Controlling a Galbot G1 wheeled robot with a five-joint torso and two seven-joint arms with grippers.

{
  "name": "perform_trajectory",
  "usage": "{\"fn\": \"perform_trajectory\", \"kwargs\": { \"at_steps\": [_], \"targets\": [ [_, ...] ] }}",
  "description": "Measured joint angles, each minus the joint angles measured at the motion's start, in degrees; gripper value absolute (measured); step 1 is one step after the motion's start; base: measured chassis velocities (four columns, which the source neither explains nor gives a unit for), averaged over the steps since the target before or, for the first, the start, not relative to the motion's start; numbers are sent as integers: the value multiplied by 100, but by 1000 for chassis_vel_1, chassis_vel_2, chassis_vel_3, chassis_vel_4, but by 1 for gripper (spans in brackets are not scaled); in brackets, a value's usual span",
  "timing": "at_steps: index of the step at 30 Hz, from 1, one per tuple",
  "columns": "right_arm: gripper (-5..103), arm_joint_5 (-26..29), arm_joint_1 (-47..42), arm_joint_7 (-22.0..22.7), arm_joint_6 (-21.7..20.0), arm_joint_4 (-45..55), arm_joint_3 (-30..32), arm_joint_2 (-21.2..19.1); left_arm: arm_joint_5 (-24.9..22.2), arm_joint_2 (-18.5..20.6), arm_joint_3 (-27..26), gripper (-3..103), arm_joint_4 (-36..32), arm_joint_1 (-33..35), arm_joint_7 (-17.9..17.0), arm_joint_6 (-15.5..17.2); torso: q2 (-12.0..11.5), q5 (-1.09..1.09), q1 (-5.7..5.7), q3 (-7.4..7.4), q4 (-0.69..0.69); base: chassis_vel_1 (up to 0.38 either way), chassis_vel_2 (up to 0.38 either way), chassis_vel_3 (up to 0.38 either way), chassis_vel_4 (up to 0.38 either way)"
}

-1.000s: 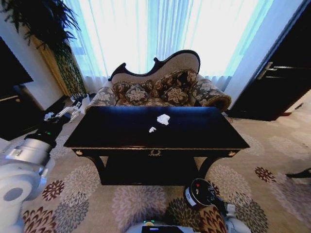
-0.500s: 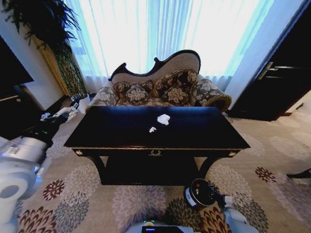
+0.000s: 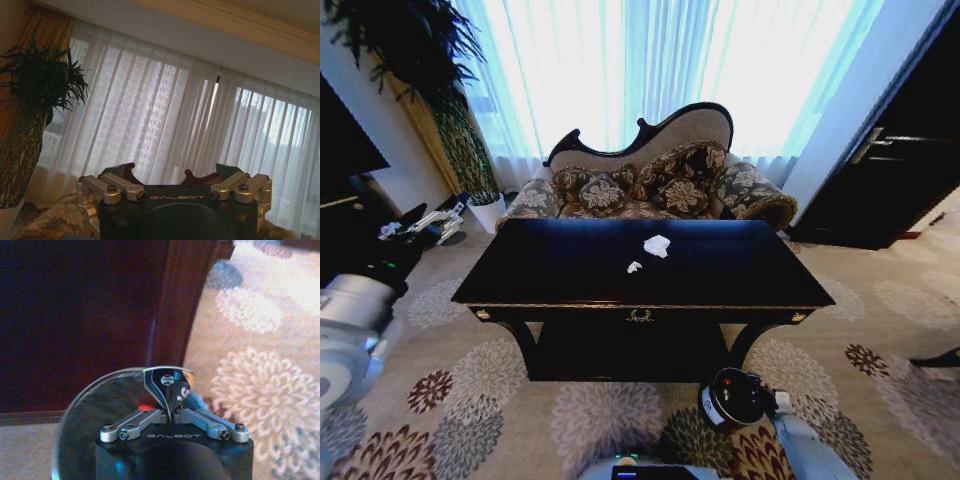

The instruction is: Move to the front of the table and place the trash on the table into the trash bin.

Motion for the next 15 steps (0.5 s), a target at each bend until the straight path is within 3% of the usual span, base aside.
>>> {"fn": "perform_trajectory", "kwargs": {
  "at_steps": [4, 9, 13, 15],
  "targets": [
    [-2, 121, -97, 36, -141, 83, 36, 188, 0, -1, 3, 100, 22, -27, -1, 0, 0, 0, 0, 0, 0, 0, 0, 0, 0],
    [14, 119, -191, 37, -175, 92, 73, 385, 23, -91, 73, 100, 51, -71, 0, 1, 0, 0, 0, 0, 0, 0, 0, 0, 0],
    [36, 151, -300, 31, -106, 340, 95, 475, 50, -204, 145, 100, -34, -15, 5, 0, 0, -2, 0, 0, 1, 0, 0, 0, 0],
    [36, 175, -338, 31, -106, 416, 94, 489, 50, -200, 141, 100, -38, -17, 7, -2, 0, 0, 0, 0, 2, 0, 0, 0, 0]
  ]
}}
